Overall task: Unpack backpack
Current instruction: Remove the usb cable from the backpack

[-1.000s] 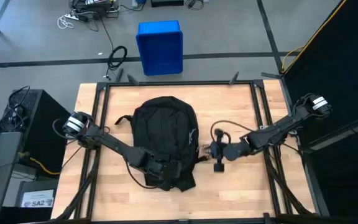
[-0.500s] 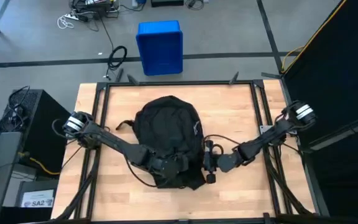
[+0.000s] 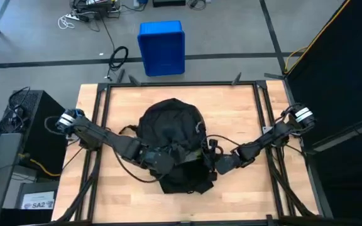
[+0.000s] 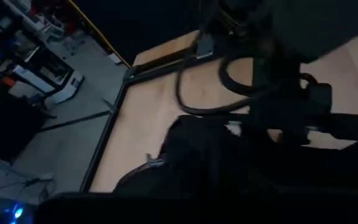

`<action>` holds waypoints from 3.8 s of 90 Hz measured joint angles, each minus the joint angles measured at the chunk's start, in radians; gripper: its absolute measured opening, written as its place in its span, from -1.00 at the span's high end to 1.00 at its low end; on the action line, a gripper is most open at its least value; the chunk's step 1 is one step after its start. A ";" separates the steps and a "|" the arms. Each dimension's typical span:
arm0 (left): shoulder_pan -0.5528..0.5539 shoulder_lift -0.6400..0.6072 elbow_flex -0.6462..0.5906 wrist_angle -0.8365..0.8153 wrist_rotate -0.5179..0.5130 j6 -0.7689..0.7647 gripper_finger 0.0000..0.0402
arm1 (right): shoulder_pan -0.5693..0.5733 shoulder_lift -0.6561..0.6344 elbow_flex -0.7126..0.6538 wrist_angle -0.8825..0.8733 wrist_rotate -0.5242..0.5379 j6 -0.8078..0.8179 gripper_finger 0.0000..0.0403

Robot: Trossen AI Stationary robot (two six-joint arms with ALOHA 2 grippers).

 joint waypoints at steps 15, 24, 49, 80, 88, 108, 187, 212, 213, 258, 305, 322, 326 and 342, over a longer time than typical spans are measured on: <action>0.051 -0.051 0.000 -0.069 0.007 -0.008 1.00 | 0.024 -0.001 0.000 -0.030 -0.060 0.002 0.89; 0.101 -0.068 -0.011 -0.101 0.017 -0.032 1.00 | 0.039 0.000 0.000 -0.061 -0.079 0.001 0.90; 0.310 -0.141 -0.110 -0.117 0.139 -0.037 1.00 | 0.046 -0.001 0.000 -0.165 -0.183 0.070 0.99; 0.611 -0.295 -0.429 0.135 0.407 -0.039 1.00 | 0.057 0.000 -0.001 -0.248 -0.187 0.124 1.00; 0.671 -0.324 -0.511 0.185 0.422 -0.067 1.00 | 0.059 0.000 -0.001 -0.262 -0.186 0.135 1.00; 0.734 -0.381 -0.626 0.213 0.374 -0.098 1.00 | 0.060 0.001 -0.001 -0.290 -0.223 0.167 1.00; 0.172 -0.515 -0.634 0.506 0.233 0.124 1.00 | 0.079 -0.014 -0.006 -0.245 -0.293 0.159 1.00; -0.109 -0.361 -0.634 0.562 0.017 0.122 1.00 | 0.073 -0.014 -0.006 -0.240 -0.275 0.164 1.00; -0.115 -0.355 -0.634 0.567 0.013 0.123 1.00 | 0.073 -0.014 -0.006 -0.239 -0.274 0.166 1.00; -0.235 -0.123 -0.330 0.282 -0.124 0.165 0.50 | 0.067 -0.015 -0.005 -0.238 -0.276 0.178 1.00; -0.242 0.071 -0.030 -0.096 -0.267 -0.253 -0.31 | 0.063 -0.015 -0.005 -0.225 -0.272 0.188 0.99; -0.244 0.087 -0.030 -0.196 -0.241 -0.386 -0.33 | 0.064 -0.015 -0.005 -0.222 -0.270 0.188 0.98; -0.244 0.095 -0.030 -0.222 -0.228 -0.416 -0.33 | 0.063 -0.015 -0.005 -0.220 -0.269 0.188 0.98; -0.235 0.147 -0.030 -0.253 -0.188 -0.483 -0.33 | 0.062 -0.015 -0.005 -0.217 -0.269 0.188 0.99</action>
